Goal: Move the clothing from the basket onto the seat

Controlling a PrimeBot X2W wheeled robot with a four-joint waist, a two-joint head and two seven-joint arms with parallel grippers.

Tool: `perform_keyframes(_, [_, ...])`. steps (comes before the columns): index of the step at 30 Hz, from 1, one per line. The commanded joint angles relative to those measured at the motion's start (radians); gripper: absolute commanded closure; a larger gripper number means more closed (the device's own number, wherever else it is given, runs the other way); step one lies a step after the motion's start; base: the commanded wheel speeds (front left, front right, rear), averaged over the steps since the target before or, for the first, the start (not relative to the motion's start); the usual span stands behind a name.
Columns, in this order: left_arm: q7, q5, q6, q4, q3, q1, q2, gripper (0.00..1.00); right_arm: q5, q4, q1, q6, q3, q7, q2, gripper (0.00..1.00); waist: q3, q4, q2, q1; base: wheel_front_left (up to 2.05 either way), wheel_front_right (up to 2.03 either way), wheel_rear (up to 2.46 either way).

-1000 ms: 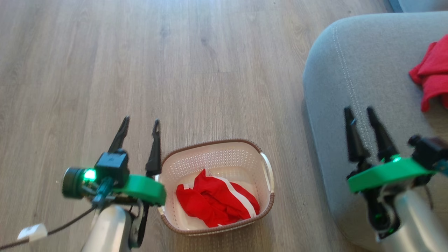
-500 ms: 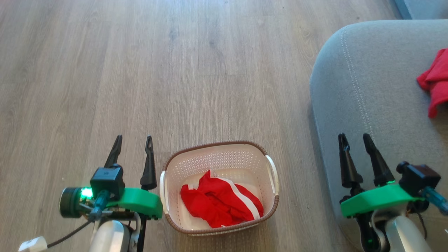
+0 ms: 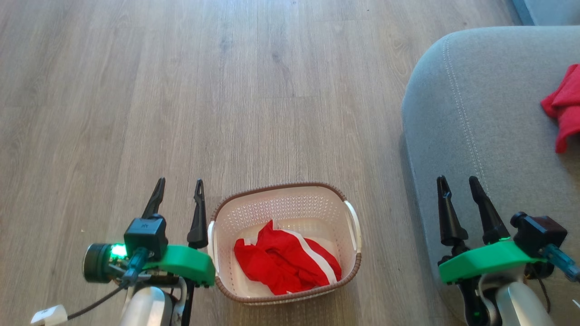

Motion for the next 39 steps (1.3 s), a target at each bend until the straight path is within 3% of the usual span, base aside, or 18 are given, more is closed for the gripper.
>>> perform_keyframes(1, [-0.005, 0.000, -0.003, -0.026, 0.026, -0.019, 0.000, 0.00, -0.006, -0.026, -0.019, 0.000, 0.019, -0.006, 0.002, 0.00, 0.001, 0.001, 0.0000, 0.0001, 0.00, 0.00, 0.00])
perform_keyframes(23, [-0.005, 0.017, -0.017, -0.035, 0.007, -0.040, 0.000, 0.00, 0.003, -0.025, -0.039, 0.000, 0.011, -0.006, 0.001, 0.00, 0.040, 0.008, 0.0000, 0.0001, 0.00, 0.00, 0.00])
perform_keyframes(28, [-0.005, 0.032, -0.036, -0.032, -0.011, -0.069, 0.000, 0.00, -0.012, -0.031, -0.060, 0.000, -0.002, -0.006, 0.004, 0.00, 0.114, -0.002, 0.0000, 0.0001, 0.00, 0.00, 0.00])
perform_keyframes(33, [-0.005, 0.045, -0.083, 0.001, -0.033, -0.114, 0.000, 0.00, -0.024, -0.039, -0.087, 0.000, -0.033, -0.006, 0.011, 0.00, 0.228, -0.028, 0.0000, 0.0001, 0.00, 0.00, 0.00])
perform_keyframes(39, [-0.005, 0.092, -0.129, 0.082, -0.055, -0.185, 0.010, 0.00, -0.037, -0.064, -0.131, 0.000, -0.029, -0.006, 0.021, 0.00, 0.386, -0.091, 0.0000, 0.0001, 0.00, 0.00, 0.00])
